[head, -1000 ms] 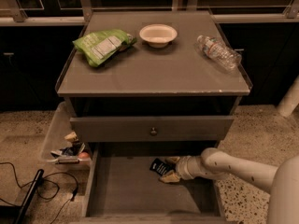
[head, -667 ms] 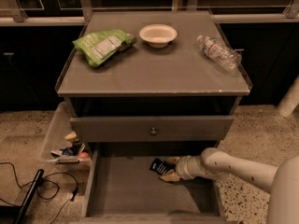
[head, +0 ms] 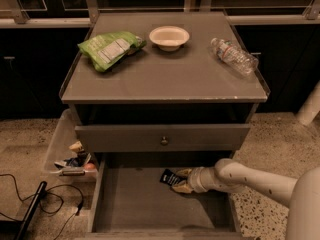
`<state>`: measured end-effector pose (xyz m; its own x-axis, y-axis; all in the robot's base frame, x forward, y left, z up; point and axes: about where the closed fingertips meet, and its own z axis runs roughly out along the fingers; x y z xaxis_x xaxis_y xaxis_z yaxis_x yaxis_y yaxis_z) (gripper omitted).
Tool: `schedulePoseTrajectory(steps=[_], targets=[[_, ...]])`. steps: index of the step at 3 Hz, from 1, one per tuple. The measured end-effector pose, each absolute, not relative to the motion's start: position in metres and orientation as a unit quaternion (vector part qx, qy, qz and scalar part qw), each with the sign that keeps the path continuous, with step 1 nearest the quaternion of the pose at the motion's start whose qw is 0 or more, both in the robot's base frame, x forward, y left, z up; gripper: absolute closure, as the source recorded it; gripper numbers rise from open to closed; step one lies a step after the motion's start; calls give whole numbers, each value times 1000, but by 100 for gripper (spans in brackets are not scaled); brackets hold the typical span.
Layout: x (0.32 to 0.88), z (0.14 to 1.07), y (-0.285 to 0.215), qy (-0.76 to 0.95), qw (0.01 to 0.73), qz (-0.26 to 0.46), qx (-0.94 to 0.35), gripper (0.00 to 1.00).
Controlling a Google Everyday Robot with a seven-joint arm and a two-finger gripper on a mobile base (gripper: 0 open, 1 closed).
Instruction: Pick rxbar blueberry from middle drawer and place on counter
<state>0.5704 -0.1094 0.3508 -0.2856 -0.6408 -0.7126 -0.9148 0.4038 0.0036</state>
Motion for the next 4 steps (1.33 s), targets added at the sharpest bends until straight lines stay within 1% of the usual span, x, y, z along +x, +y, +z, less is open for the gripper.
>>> schedulePoseTrajectory(steps=[1,2,4], targets=[[570,351,-109,773,323,212,-503,100],[552,374,-114,758,335,232,-509,100],[470,490,-131,693,374,280,-549,100]])
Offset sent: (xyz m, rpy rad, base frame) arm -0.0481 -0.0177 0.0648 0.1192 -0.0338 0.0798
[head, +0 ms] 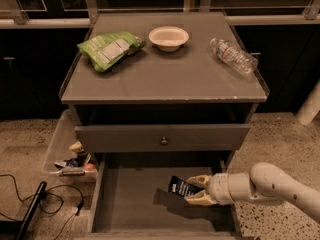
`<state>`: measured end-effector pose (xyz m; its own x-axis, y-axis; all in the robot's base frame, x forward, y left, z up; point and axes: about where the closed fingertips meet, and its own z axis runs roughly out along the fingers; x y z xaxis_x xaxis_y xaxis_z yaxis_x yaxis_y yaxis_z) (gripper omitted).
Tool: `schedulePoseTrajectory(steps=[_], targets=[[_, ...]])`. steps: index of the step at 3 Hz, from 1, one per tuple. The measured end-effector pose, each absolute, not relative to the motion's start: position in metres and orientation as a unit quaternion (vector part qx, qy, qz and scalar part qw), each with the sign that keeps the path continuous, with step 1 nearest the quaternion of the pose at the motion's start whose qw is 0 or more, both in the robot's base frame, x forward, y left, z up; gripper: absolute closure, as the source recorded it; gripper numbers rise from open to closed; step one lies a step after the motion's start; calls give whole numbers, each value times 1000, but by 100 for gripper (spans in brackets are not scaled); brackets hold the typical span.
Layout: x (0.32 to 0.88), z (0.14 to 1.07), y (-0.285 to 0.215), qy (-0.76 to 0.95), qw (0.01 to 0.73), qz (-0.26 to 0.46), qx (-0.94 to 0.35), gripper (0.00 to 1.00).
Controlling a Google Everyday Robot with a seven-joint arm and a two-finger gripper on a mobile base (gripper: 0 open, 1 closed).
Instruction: Pick rxbar blueberry from middle drawer and place on counter
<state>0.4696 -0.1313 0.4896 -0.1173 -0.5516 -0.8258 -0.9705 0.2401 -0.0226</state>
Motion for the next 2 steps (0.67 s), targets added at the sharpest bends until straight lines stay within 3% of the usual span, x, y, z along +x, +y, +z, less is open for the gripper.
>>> schedulePoseTrajectory(steps=[2], targets=[[446,618,-139,662,383,213,-608,100]])
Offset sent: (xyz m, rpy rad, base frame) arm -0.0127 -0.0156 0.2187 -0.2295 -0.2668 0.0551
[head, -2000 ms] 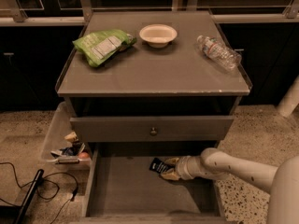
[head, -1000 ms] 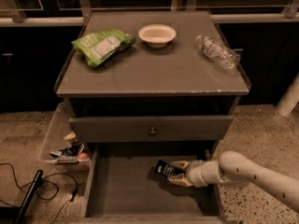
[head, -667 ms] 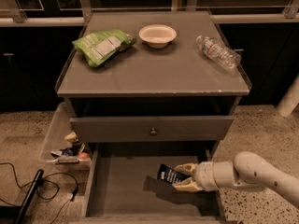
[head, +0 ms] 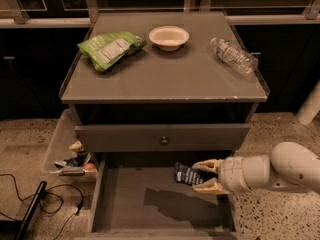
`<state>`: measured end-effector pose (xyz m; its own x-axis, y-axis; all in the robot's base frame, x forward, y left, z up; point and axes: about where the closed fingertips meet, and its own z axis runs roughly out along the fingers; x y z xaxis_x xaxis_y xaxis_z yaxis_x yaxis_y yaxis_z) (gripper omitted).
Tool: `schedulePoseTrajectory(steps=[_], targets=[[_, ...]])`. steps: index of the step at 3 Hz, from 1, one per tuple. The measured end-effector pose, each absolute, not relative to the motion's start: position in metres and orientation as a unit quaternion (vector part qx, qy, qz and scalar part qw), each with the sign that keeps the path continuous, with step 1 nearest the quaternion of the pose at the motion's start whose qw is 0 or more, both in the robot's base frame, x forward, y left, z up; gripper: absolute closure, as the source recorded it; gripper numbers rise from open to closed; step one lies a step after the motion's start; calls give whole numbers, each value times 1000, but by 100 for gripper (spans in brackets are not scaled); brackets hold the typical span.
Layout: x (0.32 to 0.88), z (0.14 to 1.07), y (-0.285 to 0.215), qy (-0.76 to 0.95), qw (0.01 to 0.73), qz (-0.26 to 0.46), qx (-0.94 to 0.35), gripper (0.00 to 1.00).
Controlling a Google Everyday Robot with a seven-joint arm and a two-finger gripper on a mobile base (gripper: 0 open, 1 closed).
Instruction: Pick rxbar blueberry from middle drawer and place on counter
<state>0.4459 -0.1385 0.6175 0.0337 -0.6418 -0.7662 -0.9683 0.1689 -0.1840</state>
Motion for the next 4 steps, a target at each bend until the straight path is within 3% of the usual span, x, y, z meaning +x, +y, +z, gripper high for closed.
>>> schedulePoseTrajectory(steps=[1,3,4], targets=[[465,709,-132,652,383,127,-642,100],[458,728,-124,638,388,114,-656,100],[454,811,-91,583,399,58,-705,100]])
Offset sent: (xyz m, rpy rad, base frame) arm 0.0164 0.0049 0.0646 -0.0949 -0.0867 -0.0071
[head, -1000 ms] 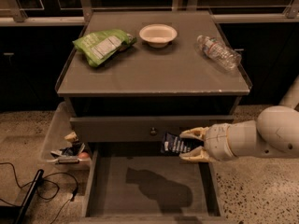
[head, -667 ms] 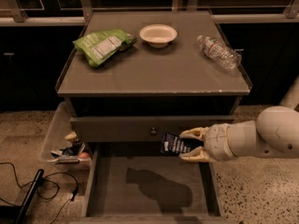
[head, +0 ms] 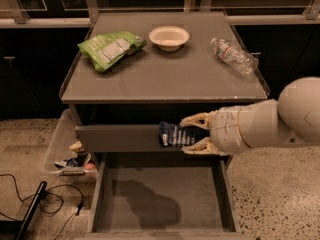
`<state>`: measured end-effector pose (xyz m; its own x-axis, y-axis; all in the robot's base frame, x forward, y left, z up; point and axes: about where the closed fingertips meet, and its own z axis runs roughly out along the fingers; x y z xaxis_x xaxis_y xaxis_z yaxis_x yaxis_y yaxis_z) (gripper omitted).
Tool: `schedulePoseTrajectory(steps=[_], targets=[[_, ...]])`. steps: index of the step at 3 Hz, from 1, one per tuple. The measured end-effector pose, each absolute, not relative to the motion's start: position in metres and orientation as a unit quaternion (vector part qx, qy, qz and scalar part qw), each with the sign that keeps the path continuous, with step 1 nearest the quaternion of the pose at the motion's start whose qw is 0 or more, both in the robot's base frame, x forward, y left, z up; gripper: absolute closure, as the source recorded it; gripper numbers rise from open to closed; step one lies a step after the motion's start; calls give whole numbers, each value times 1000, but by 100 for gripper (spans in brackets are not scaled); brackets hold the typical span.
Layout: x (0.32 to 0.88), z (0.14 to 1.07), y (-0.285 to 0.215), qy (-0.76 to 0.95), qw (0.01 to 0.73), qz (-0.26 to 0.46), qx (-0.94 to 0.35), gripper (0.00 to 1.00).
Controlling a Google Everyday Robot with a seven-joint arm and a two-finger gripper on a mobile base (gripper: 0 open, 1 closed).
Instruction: Pick rxbar blueberry from middle drawer and place on counter
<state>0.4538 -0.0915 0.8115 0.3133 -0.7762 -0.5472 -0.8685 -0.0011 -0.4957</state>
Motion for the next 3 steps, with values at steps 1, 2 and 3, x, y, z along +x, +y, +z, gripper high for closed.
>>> schedulePoseTrajectory(steps=[1,2,3], targets=[[466,892,-72,542,406,17,-735,100],[502,944,-69,530,409,18,-742,100],[548,970,-94,546,441,36,-711,100]])
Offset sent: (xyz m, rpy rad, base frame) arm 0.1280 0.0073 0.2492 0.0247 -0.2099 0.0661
